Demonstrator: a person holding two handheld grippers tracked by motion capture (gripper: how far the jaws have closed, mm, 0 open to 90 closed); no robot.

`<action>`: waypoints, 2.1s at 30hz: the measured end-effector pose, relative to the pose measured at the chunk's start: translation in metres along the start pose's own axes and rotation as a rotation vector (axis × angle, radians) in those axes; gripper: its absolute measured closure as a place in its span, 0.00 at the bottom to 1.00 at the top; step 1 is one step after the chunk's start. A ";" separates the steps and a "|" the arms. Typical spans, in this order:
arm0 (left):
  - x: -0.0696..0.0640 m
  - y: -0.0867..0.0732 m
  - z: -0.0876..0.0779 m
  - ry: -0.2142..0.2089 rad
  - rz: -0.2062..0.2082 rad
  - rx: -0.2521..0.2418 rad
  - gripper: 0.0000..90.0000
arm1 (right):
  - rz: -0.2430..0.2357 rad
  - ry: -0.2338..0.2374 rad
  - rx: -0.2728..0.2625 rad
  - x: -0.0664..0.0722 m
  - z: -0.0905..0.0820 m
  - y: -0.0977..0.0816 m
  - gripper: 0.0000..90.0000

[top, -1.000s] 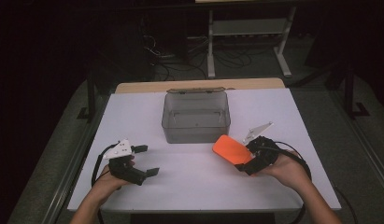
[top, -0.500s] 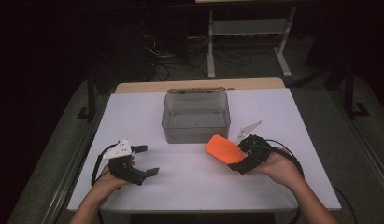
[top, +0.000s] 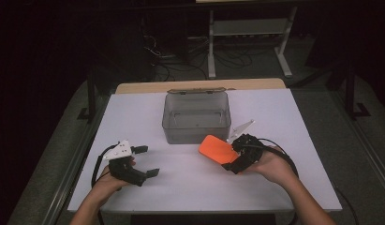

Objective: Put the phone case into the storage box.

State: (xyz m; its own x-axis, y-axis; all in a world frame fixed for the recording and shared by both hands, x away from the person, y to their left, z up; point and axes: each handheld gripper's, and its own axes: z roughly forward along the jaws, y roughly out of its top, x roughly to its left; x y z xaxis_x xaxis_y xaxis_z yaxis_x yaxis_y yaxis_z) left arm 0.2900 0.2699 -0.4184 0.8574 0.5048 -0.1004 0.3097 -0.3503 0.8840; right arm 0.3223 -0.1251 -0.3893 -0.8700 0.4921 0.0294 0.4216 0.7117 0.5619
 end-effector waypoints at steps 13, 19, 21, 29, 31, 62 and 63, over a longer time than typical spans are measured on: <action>0.000 0.000 0.000 0.001 -0.002 -0.004 0.00 | -0.035 0.013 0.002 0.004 0.008 0.014 0.17; 0.000 0.000 0.000 0.001 -0.002 -0.004 0.00 | -0.055 0.022 0.004 0.007 0.012 0.020 0.17; 0.000 0.000 0.000 0.001 -0.001 -0.004 0.00 | -0.057 0.025 0.005 0.008 0.014 0.023 0.17; 0.000 0.000 0.000 0.000 -0.002 -0.004 0.00 | -0.070 0.036 0.004 0.011 0.020 0.031 0.17; 0.000 0.000 0.000 -0.001 -0.001 -0.004 0.00 | -0.073 0.039 0.004 0.012 0.022 0.033 0.17; 0.001 0.002 0.002 0.009 0.005 0.000 0.00 | -0.116 0.064 -0.007 0.021 0.036 0.052 0.17; 0.000 0.002 0.003 0.008 0.003 -0.001 0.00 | -0.116 0.064 -0.005 0.021 0.037 0.052 0.17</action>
State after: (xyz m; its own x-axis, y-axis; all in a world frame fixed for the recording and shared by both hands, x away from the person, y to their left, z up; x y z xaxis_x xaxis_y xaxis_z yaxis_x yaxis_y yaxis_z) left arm 0.2921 0.2666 -0.4177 0.8549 0.5102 -0.0936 0.3064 -0.3511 0.8848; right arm 0.3350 -0.0593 -0.3902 -0.9274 0.3738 0.0163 0.3161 0.7594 0.5687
